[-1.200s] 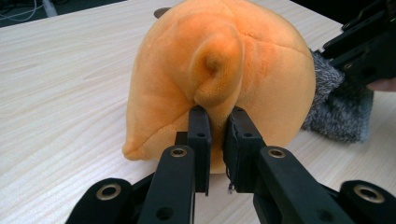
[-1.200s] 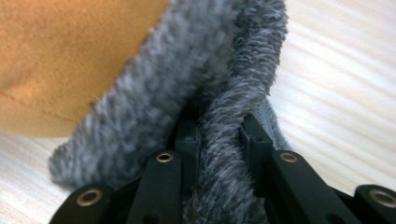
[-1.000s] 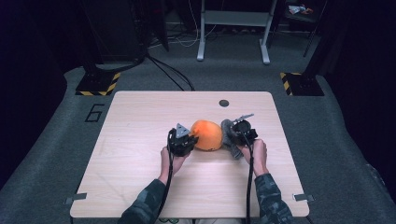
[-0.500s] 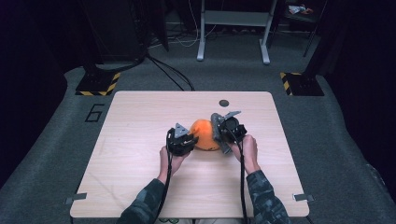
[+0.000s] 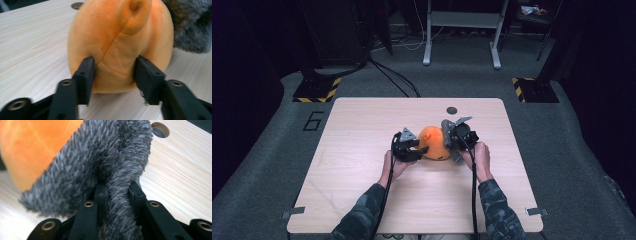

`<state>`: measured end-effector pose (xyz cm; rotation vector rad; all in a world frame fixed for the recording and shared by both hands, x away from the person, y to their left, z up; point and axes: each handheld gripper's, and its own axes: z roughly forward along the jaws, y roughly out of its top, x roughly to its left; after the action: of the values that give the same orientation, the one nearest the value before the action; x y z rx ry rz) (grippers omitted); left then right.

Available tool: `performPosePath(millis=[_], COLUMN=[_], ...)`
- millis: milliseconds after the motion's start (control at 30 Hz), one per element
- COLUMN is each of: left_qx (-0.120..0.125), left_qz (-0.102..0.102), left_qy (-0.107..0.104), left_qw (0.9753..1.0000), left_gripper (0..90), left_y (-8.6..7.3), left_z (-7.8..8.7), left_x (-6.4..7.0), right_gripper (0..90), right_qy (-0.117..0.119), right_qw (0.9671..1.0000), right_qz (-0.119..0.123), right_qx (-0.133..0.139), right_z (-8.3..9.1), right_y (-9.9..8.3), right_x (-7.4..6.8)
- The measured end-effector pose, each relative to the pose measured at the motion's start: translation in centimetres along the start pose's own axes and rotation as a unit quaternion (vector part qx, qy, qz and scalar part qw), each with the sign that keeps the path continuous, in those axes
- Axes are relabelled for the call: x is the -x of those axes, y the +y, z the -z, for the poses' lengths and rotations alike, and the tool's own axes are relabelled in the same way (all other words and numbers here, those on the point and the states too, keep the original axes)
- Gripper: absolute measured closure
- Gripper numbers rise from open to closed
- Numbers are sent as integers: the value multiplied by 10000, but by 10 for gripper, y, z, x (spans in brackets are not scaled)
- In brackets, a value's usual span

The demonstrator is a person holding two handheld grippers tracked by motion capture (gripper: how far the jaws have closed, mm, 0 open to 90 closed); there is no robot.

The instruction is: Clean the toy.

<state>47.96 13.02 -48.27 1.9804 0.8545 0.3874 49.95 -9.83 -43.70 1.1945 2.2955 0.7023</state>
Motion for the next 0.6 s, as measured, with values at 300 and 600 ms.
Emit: performPosePath(millis=[300, 600], left_qx=[76, 51], left_qz=[338, 748], left_qy=[254, -24], left_qw=[9991, 9972], left_gripper=[801, 802], left_y=[5, 16], left_z=[6, 24], left_x=[11, 15], right_gripper=[731, 730], right_qy=[2, 106], right_qw=[9995, 9974], right_qz=[-275, -377], right_qx=[167, 611], right_z=[8, 42], right_y=[-1, 5], right_x=[6, 10])
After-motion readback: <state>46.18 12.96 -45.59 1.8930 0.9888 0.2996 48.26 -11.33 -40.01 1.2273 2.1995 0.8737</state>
